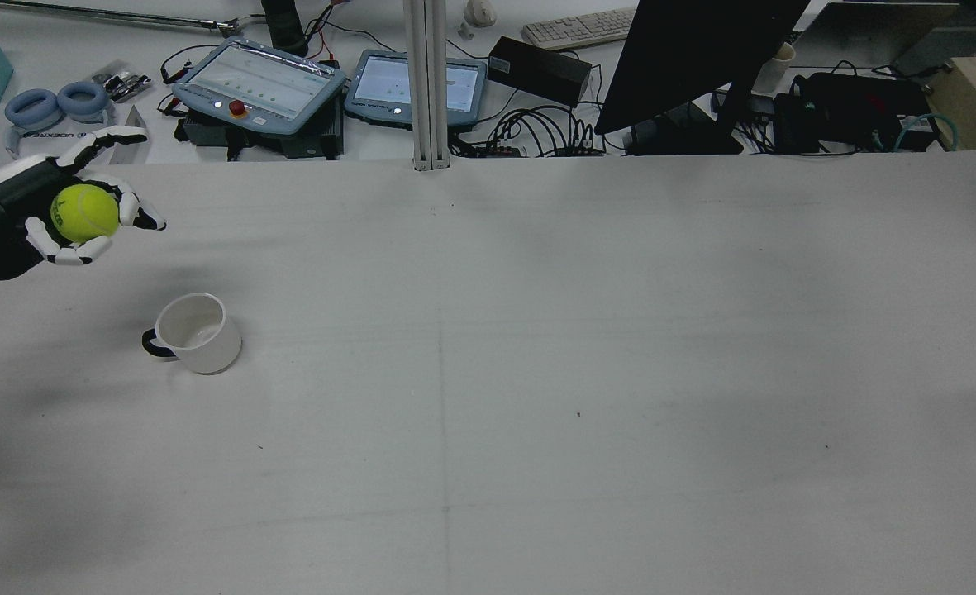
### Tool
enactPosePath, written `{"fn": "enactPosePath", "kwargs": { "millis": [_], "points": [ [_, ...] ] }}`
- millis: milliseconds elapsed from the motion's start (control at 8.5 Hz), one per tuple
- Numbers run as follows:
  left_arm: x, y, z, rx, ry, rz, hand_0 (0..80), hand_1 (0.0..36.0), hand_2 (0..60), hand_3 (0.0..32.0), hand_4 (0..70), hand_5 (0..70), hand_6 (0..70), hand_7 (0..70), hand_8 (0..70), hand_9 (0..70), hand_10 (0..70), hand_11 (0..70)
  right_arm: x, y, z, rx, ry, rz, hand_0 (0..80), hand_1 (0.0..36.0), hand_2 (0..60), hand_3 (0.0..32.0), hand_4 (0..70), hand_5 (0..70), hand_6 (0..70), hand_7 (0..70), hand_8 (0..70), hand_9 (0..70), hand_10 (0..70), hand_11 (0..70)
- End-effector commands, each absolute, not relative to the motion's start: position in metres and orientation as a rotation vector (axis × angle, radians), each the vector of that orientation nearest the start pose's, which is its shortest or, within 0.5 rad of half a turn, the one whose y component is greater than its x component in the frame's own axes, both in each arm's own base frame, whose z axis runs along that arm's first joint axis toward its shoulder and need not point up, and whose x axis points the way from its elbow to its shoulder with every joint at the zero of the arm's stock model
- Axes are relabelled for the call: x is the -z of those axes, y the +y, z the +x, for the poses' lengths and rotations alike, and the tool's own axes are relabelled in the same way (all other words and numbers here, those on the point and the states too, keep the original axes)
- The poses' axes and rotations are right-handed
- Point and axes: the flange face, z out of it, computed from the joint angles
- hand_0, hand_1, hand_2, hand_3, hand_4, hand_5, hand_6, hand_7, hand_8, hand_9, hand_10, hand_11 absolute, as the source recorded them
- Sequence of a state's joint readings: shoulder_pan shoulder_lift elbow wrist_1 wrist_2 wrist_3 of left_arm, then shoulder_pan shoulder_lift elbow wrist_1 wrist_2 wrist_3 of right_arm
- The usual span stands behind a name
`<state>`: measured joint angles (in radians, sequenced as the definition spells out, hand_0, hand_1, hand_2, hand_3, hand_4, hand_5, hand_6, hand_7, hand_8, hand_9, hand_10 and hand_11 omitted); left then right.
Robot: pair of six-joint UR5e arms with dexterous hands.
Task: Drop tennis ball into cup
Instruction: 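Move the left hand holding the tennis ball over the white mug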
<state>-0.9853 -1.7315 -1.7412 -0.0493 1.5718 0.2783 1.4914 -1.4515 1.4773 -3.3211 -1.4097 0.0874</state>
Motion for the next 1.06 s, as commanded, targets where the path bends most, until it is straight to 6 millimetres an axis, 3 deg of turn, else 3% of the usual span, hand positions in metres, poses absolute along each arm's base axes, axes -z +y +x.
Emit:
{"fn": "enactPosePath", "kwargs": {
  "millis": [0,471,588,706,824,941],
  "points": [
    [-0.508,-0.536,0.254,1.343,2.201,-0.402,80.0,36.0,52.8,32.0,0.0,30.7,67.2,55.9,40.7,35.4,11.2,20.6,-0.688,-0.535,0.107,2.297,1.978,-0.02,0.0,0.0,0.0,0.0,0.0,0.0,0.0,0.0,0.0,0.0,0.0,0.0],
    [-0.515,-0.553,0.268,1.347,2.195,-0.396,80.0,36.0,50.3,31.0,0.0,30.7,69.5,53.8,40.2,33.7,11.0,20.1,-0.688,-0.535,0.107,2.297,1.978,-0.02,0.0,0.0,0.0,0.0,0.0,0.0,0.0,0.0,0.0,0.0,0.0,0.0],
    [-0.518,-0.549,0.273,1.342,2.188,-0.407,80.0,36.0,47.2,32.0,0.0,28.8,62.1,49.2,36.4,29.3,10.8,19.8,-0.688,-0.535,0.107,2.297,1.978,-0.02,0.0,0.0,0.0,0.0,0.0,0.0,0.0,0.0,0.0,0.0,0.0,0.0],
    [-0.519,-0.548,0.272,1.343,2.187,-0.405,80.0,36.0,45.4,32.0,0.0,25.0,53.1,30.1,27.4,15.3,9.9,18.0,-0.689,-0.534,0.107,2.298,1.976,-0.021,0.0,0.0,0.0,0.0,0.0,0.0,0.0,0.0,0.0,0.0,0.0,0.0],
    [-0.518,-0.547,0.272,1.339,2.191,-0.406,63.6,33.8,34.4,32.0,0.0,18.3,30.4,17.2,16.8,5.6,8.5,15.4,-0.688,-0.535,0.108,2.296,1.977,-0.022,0.0,0.0,0.0,0.0,0.0,0.0,0.0,0.0,0.0,0.0,0.0,0.0],
    [-0.515,-0.547,0.271,1.336,2.196,-0.405,59.0,30.4,29.9,32.0,0.0,15.6,21.3,13.7,13.9,3.0,7.8,14.1,-0.689,-0.534,0.108,2.297,1.976,-0.022,0.0,0.0,0.0,0.0,0.0,0.0,0.0,0.0,0.0,0.0,0.0,0.0]
  ]
}}
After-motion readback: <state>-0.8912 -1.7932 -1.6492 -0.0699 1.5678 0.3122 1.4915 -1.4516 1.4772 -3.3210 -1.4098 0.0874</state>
